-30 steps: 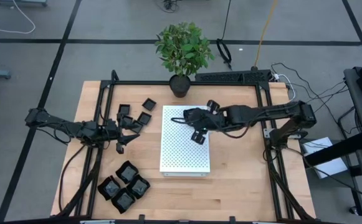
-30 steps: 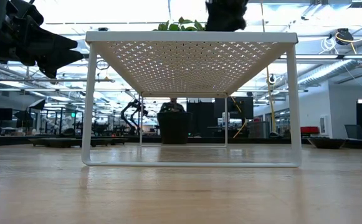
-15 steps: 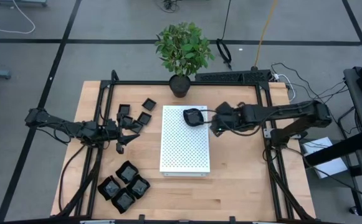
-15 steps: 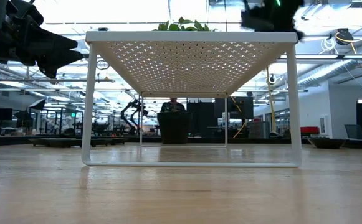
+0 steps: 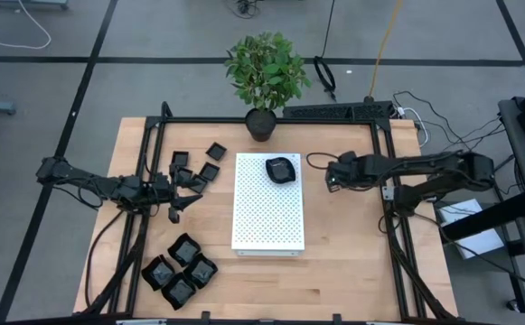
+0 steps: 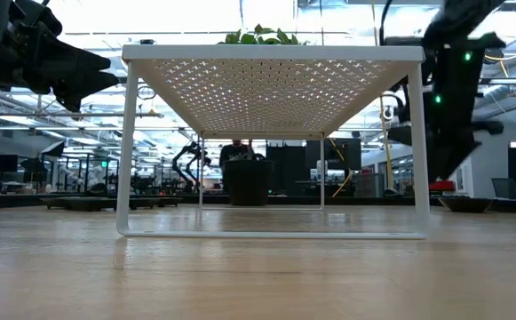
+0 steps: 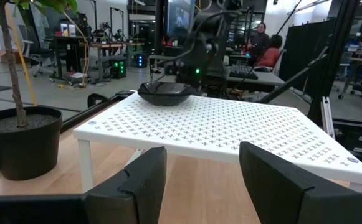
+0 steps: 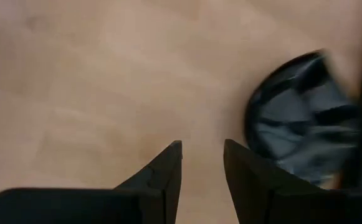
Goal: Pick & Place Mini shaped plates
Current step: Stack the black leaf shaped plate on top of the black leaf shaped plate on the shelf
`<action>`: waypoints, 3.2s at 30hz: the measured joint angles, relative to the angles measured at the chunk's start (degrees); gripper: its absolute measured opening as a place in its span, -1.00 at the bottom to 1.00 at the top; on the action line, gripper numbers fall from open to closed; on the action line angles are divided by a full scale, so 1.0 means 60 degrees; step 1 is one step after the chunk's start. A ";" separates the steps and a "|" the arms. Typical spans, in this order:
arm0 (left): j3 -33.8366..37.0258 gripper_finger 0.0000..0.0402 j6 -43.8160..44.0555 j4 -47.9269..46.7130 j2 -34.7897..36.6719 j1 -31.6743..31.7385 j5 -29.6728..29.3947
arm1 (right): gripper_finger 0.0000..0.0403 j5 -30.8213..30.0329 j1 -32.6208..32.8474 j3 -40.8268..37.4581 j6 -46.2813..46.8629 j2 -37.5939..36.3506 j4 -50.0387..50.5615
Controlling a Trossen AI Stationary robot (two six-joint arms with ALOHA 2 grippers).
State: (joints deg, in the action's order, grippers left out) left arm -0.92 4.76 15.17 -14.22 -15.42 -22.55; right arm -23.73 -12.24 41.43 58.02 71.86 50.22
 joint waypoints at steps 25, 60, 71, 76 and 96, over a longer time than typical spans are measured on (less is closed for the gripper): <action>-0.0001 0.03 0.0000 0.0002 -0.0001 0.0003 0.0001 | -0.46 0.0198 -0.1616 -0.0715 -0.1289 0.0006 -0.0649; -0.0001 0.03 0.0001 0.0002 -0.0004 0.0000 -0.0002 | -0.99 0.0162 -0.1613 -0.1337 -0.2003 0.0200 -0.1602; -0.0001 0.03 0.0002 0.0002 -0.0004 0.0003 0.0001 | -1.00 0.0175 -0.1257 -0.1337 -0.3765 -0.1457 -0.4688; -0.0001 0.03 0.0000 0.0001 -0.0004 0.0001 -0.0002 | -1.00 -0.0197 -0.0766 -0.1337 -0.4797 -0.2127 -0.6338; -0.0001 0.03 0.0001 0.0000 -0.0002 0.0000 0.0002 | -1.00 -0.0300 0.2666 0.6416 -0.8084 0.1438 -0.3177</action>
State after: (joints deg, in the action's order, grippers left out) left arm -0.93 4.77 15.17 -14.23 -15.42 -22.55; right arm -25.53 3.76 79.93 9.51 80.49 31.16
